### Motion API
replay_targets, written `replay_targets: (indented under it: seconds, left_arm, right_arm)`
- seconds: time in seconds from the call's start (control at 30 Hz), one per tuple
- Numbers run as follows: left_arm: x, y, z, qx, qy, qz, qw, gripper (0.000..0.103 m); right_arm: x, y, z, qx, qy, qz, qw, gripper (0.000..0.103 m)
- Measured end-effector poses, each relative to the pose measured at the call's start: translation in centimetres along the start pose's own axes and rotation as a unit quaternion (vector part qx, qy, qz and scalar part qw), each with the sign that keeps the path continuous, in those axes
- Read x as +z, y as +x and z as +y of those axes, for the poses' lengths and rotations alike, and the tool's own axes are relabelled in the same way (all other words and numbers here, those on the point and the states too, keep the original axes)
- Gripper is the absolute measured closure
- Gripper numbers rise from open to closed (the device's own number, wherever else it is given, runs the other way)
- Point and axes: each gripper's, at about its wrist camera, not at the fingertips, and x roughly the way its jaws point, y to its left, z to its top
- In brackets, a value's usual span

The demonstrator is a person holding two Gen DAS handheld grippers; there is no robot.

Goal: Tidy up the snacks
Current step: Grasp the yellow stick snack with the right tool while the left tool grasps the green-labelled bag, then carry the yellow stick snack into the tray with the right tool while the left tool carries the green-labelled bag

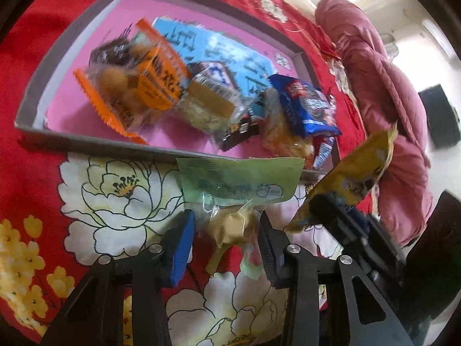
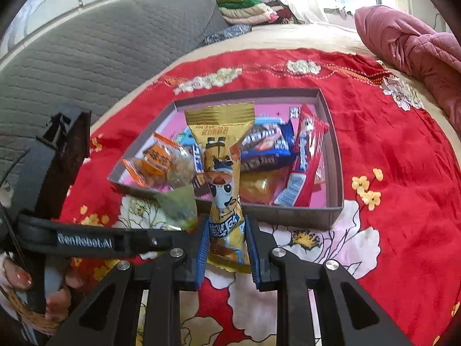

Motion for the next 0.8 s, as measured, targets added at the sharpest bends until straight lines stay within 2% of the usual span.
replay_targets:
  seconds: [0.17,0.3,0.53,0.8]
  left_arm:
    - [0.0,-3.0,-1.0,0.010,0.033,-0.038,0.9987,0.059]
    - [0.7,-5.4,-1.0,0.017,0.040,-0.073,0.9963,0.059]
    - [2.7,-8.6,0.7,0.045,0.032,-0.121,0.9911,0.059]
    - [4.4,-9.1,2.9,0.066,0.003,-0.147,0.9869,0.059]
  right_arm:
    - [0.5,-0.8,-0.3,0.013,0.013,-0.023,1.000,0.078]
    - [1.0,-1.2,-0.7,0.022,0.026,-0.039,0.999,0.078]
    - [1.7,-1.5,-0.1,0.035,0.016,-0.057,0.998,0.078]
    - [3.2,-0.9,1.6,0.038,-0.008,-0.075,0.996,0.078]
